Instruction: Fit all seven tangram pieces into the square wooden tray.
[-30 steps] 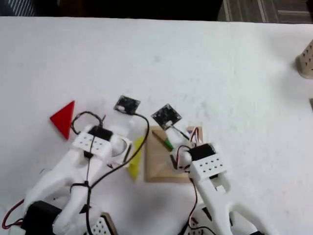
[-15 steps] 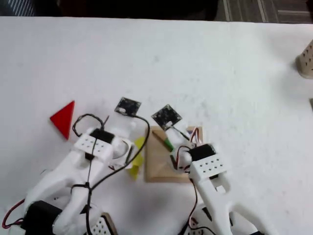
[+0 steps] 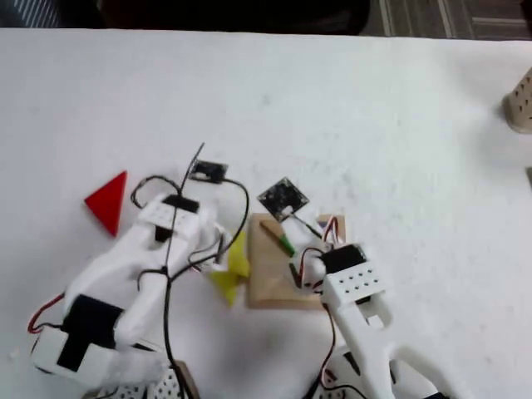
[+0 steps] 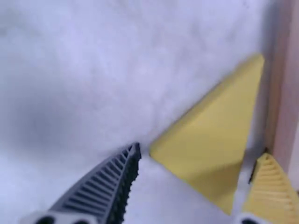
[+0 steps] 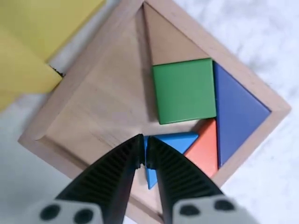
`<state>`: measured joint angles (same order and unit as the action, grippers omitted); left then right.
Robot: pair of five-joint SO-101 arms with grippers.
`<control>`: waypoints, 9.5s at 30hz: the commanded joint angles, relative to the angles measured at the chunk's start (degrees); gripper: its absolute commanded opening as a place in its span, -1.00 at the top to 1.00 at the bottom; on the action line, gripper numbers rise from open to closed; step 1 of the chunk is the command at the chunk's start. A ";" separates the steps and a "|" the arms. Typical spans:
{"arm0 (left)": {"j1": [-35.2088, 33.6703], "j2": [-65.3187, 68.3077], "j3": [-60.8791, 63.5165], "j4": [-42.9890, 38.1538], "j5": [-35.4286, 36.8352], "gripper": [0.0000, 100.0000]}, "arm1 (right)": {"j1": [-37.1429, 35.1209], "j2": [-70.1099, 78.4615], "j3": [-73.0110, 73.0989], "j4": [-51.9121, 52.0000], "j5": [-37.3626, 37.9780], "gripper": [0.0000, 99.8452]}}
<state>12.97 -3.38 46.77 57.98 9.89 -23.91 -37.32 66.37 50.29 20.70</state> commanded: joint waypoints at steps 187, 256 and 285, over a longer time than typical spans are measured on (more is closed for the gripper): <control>-5.67 0.31 -5.36 -2.73 -36.04 0.81 | 5.32 -1.89 -0.53 -2.24 3.60 0.96; -5.23 0.84 -4.22 -11.34 -48.00 0.31 | 5.49 -1.89 -0.53 -2.24 3.69 0.96; -4.97 18.95 -23.56 6.15 -63.03 0.64 | 7.60 -2.07 -0.53 -2.24 3.69 0.96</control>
<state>8.13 11.03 28.40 60.18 -51.30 -17.14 -37.85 66.37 48.97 23.78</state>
